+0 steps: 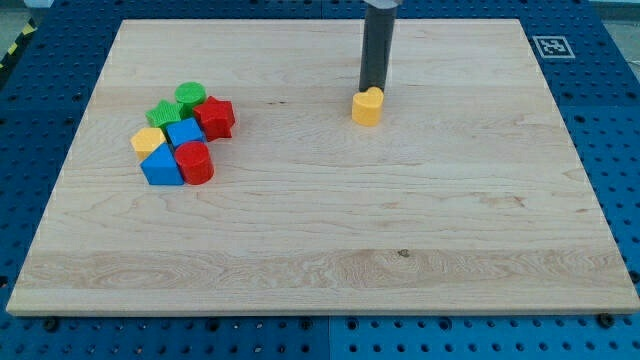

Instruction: Push the yellow heart a bit left

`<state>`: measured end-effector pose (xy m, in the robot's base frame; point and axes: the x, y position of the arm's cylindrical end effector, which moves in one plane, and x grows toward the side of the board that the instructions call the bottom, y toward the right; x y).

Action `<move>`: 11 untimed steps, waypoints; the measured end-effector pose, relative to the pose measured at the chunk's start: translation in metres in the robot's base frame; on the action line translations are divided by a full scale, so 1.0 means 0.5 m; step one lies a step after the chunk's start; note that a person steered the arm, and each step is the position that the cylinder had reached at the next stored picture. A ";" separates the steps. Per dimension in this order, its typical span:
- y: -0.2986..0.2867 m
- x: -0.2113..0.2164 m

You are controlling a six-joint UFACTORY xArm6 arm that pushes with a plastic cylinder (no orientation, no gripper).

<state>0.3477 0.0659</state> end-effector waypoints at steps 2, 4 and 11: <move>0.052 0.006; 0.127 0.039; 0.121 0.077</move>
<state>0.3861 0.1266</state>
